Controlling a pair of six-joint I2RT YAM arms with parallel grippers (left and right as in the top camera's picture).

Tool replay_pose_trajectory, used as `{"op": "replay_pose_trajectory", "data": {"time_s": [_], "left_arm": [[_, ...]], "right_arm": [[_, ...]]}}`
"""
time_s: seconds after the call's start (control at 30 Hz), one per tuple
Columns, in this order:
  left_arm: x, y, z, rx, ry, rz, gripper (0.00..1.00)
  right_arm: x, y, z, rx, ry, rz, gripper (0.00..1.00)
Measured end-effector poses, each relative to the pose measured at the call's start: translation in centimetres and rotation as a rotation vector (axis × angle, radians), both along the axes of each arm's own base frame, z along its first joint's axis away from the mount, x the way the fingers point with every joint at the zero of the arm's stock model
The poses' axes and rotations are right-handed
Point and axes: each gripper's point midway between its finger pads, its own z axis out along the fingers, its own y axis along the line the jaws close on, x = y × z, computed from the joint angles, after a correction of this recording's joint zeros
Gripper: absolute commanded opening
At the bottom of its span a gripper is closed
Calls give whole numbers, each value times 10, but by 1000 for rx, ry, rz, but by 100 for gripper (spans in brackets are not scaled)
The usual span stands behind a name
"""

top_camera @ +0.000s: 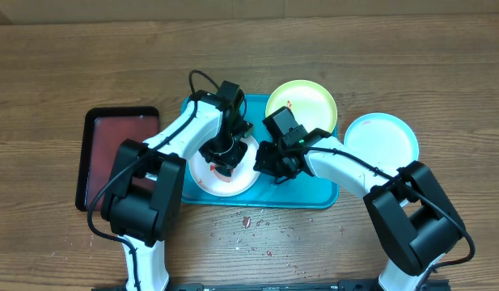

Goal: Clean dirty plates on tray and stack at the side
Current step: 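Scrub the red-streaked white plate with the sponge in left gripper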

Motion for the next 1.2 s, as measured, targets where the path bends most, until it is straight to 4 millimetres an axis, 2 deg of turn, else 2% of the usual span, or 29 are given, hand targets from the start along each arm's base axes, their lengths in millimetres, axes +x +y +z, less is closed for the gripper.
{"op": "replay_pose_trajectory", "data": {"time_s": [0.1,0.23,0.27,0.4,0.53,0.63,0.8,0.9,1.0,1.2], "left_arm": [[6,18,2,93,-3,234,4],[11,77,4,282,-8,583,4],[12,85,4,301,-7,630,4],[14,92,3,316,-18,721,4],[31,79,2,235,-66,626,4],[42,57,2,99,-81,449,4],[31,-5,6,-208,-32,92,4],[24,-34,6,-308,-28,-25,4],[29,-39,5,-308,-50,-6,4],[58,-28,4,-190,-135,215,4]], "right_arm": [[1,2,0,7,-6,3,4],[2,0,0,16,10,-15,4],[2,0,0,19,14,-18,4],[4,3,4,41,21,-22,4],[6,-3,3,31,27,-43,4],[9,-11,1,10,28,-66,4],[13,-16,1,6,25,-80,4],[13,-16,1,6,25,-80,4],[13,-16,1,5,24,-80,4],[17,-16,2,4,5,-86,4]]}}
